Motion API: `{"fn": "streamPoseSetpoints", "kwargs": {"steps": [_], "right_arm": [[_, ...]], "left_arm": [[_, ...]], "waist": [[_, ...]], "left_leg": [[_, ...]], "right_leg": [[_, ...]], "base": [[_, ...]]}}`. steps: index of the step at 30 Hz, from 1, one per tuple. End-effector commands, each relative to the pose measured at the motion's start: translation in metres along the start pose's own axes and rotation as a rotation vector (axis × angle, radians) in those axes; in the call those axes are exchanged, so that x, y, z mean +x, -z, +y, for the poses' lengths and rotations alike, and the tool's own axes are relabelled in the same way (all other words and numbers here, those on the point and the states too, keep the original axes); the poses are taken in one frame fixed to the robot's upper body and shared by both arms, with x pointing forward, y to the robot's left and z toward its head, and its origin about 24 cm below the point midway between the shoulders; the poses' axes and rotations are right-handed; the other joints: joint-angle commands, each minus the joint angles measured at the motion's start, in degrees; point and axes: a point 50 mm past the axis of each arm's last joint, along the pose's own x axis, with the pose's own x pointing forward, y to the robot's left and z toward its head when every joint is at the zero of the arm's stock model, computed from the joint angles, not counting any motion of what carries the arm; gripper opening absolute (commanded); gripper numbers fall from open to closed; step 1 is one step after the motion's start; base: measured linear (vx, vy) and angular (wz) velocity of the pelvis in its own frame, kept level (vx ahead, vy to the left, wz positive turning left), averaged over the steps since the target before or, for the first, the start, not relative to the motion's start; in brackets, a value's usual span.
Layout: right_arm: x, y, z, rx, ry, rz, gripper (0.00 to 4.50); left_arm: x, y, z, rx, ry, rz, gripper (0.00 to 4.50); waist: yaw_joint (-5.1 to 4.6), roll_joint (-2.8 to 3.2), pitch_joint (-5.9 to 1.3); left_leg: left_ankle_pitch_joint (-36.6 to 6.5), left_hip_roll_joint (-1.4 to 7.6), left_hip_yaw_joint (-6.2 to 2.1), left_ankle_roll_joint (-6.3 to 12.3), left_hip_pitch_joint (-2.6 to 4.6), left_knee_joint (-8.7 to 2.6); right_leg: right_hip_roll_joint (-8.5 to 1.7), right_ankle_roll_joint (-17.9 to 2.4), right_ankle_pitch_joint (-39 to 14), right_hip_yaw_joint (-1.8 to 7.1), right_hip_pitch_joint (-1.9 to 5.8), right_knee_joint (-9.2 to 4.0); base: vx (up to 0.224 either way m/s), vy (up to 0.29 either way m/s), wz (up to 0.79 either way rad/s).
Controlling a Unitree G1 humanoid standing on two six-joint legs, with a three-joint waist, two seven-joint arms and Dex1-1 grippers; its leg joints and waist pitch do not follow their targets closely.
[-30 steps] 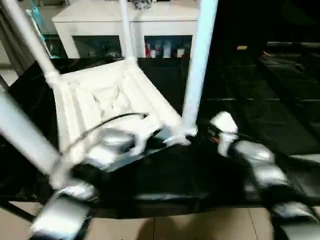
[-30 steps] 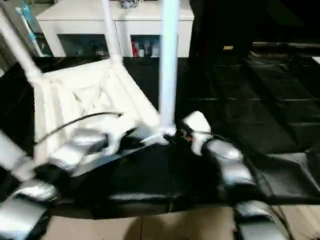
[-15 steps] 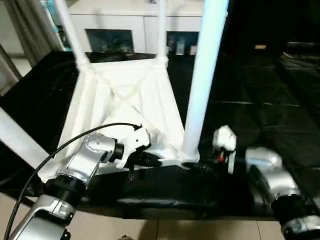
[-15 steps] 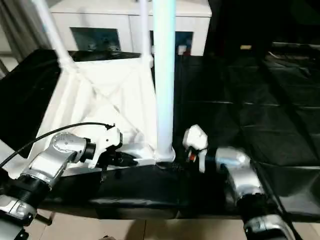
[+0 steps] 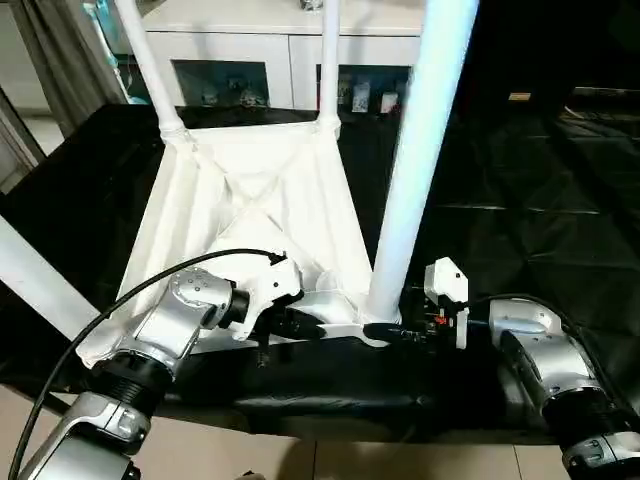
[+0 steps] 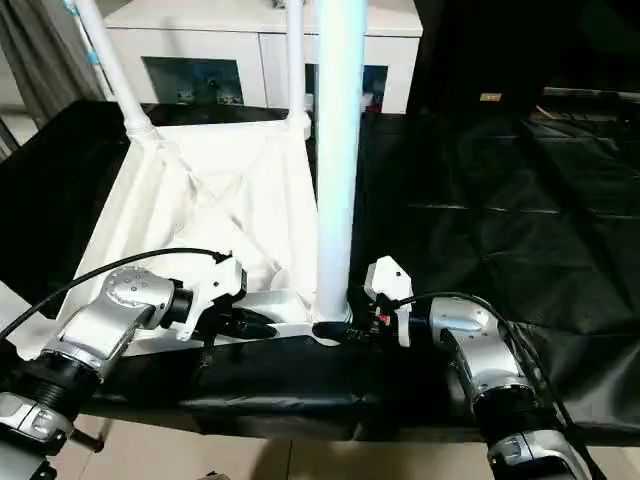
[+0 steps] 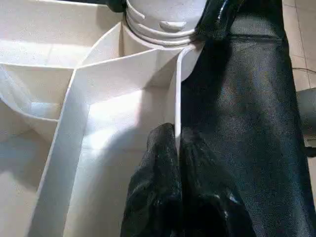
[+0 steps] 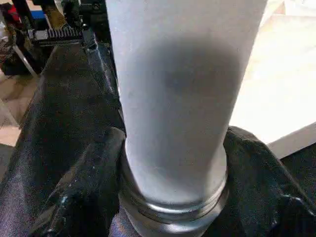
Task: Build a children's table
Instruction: Rotate leg to tighten
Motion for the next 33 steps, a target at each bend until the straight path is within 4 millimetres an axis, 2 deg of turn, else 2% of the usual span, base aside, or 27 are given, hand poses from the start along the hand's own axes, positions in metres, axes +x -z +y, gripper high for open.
{"fn": "streamPoseSetpoints", "kwargs": {"steps": [1, 7, 11, 13, 14, 16, 17, 18, 19, 23, 25, 26, 29, 30, 32, 33], "right_arm": [[0.001, -0.003, 0.000, -0.011, -0.026, 0.012, 2.68], [0.003, -0.001, 0.001, -0.004, -0.018, 0.008, 2.66], [0.007, -0.001, -0.004, 0.029, 0.056, -0.017, 2.65], [0.012, -0.003, -0.010, 0.068, 0.158, -0.071, 2.65], [0.014, -0.003, -0.013, 0.084, 0.205, -0.089, 2.65], [0.018, -0.001, -0.017, 0.119, 0.281, -0.100, 2.65], [0.021, -0.001, -0.018, 0.133, 0.309, -0.107, 2.65], [0.026, -0.001, -0.017, 0.140, 0.342, -0.128, 2.65], [0.028, -0.001, -0.017, 0.147, 0.355, -0.131, 2.65], [0.041, 0.001, -0.017, 0.192, 0.446, -0.147, 2.64], [0.052, 0.007, -0.022, 0.237, 0.586, -0.080, 2.64], [0.056, 0.010, -0.024, 0.248, 0.648, -0.046, 2.64], [0.063, 0.017, -0.031, 0.297, 0.839, 0.049, 2.64], [0.067, 0.017, -0.031, 0.320, 0.863, 0.052, 2.64], [0.068, 0.017, -0.031, 0.329, 0.867, 0.050, 2.64], [0.069, 0.017, -0.030, 0.327, 0.865, 0.049, 2.64]], "left_arm": [[0.006, 0.010, -0.008, -0.029, 0.066, 0.042, 0.00], [0.007, 0.010, -0.008, -0.034, 0.065, 0.045, 0.00], [0.009, 0.010, -0.005, -0.050, 0.022, 0.042, 0.00], [0.012, 0.010, 0.002, -0.068, -0.052, 0.037, 0.00], [0.013, 0.009, 0.006, -0.078, -0.096, 0.039, 0.00], [0.017, 0.009, 0.011, -0.089, -0.157, 0.046, 0.00], [0.018, 0.008, 0.014, -0.093, -0.185, 0.050, 0.00], [0.021, 0.007, 0.018, -0.110, -0.234, 0.048, 0.00], [0.023, 0.006, 0.019, -0.118, -0.247, 0.046, 0.00], [0.030, 0.001, 0.029, -0.174, -0.362, 0.043, 0.00], [0.038, -0.005, 0.038, -0.216, -0.461, 0.028, 0.00], [0.041, -0.008, 0.041, -0.232, -0.493, 0.022, 0.00], [0.050, -0.017, 0.048, -0.239, -0.573, 0.011, 0.00], [0.052, -0.022, 0.050, -0.223, -0.590, 0.002, 0.00], [0.053, -0.023, 0.050, -0.220, -0.592, 0.000, 0.00], [0.054, -0.024, 0.050, -0.217, -0.584, -0.003, 0.00]], "waist": [[-0.16, -0.78, -3.86], [-0.17, -0.81, -3.91], [-0.24, -0.81, -3.83], [-0.33, -0.78, -3.62], [-0.58, -0.85, -3.42], [-0.83, -0.80, -3.36], [-1.24, -0.93, -3.18], [-1.37, -0.78, -3.16], [-1.56, -0.90, -3.15], [-1.83, -0.90, -3.12], [-2.01, -0.56, -3.00], [-2.33, -0.61, -3.00], [-3.01, -0.60, -2.98], [-3.02, -0.70, -3.00], [-3.06, -0.83, -3.03], [-2.99, -0.88, -3.02]], "left_leg": [[-10.6, 1.35, -0.42, 5.09, 0.51, -3.84], [-10.2, 1.34, -0.42, 5.31, 0.52, -3.76], [-10.5, 1.29, -0.41, 5.25, 0.45, -3.77], [-12.7, 1.28, -0.45, 4.33, 0.52, -3.93], [-15.1, 1.20, -0.58, 2.87, 0.66, -4.21], [-16.5, 1.10, -0.68, 1.99, 0.86, -4.33], [-18.0, 0.97, -0.81, 1.16, 0.90, -4.50], [-18.6, 0.96, -0.84, 1.00, 0.88, -4.48], [-19.3, 0.90, -0.83, 0.84, 1.08, -4.45], [-19.6, 0.80, -1.01, 0.97, 0.95, -4.54], [-20.4, 0.67, -1.05, 0.63, 0.99, -4.56], [-21.4, 0.53, -1.13, -0.03, 1.15, -4.54], [-22.5, 0.27, -1.53, -0.58, 0.95, -4.74], [-22.8, 0.29, -1.57, -0.31, 0.95, -4.77], [-23.8, 0.18, -1.34, 0.65, 1.31, -4.58], [-23.6, 0.22, -1.39, 1.20, 1.11, -4.66]], "right_leg": [[-1.59, -14.4, -9.2, 1.63, 2.84, -2.53], [-1.58, -14.7, -8.6, 1.60, 2.91, -2.41], [-1.57, -14.7, -9.1, 1.59, 2.87, -2.47], [-1.70, -14.0, -12.4, 1.63, 2.70, -2.87], [-1.75, -12.8, -16.5, 1.67, 2.65, -3.31], [-1.76, -11.9, -19.1, 1.64, 2.51, -3.61], [-1.76, -10.8, -22.2, 1.60, 2.43, -4.03], [-1.75, -10.3, -23.0, 1.60, 2.33, -4.12], [-1.80, -9.7, -24.4, 1.58, 2.14, -4.43], [-1.81, -8.5, -26.9, 1.41, 2.10, -4.84], [-1.73, -8.3, -27.7, 1.27, 1.87, -5.00], [-1.66, -7.9, -29.2, 1.07, 1.76, -5.11], [-1.70, -6.3, -31.0, 0.59, 1.92, -5.67], [-1.71, -6.3, -30.9, 0.57, 1.94, -5.76], [-1.67, -6.3, -30.9, 0.70, 1.48, -6.06], [-1.73, -6.5, -30.4, 0.75, 1.64, -5.95]], "base": [[0.000, 0.000, 0.00], [0.000, 0.000, 0.00], [0.000, 0.000, 0.00], [0.000, 0.000, 0.00], [0.000, 0.000, 0.00], [0.000, 0.000, 0.00], [-0.050, -0.004, 0.01], [-0.050, -0.004, 0.01], [0.000, 0.000, 0.00], [0.000, 0.000, 0.00], [0.000, 0.000, 0.00], [0.000, 0.000, 0.00], [0.000, 0.000, 0.00], [0.000, 0.000, 0.00], [0.000, 0.000, 0.00], [0.000, 0.000, 0.00]]}}
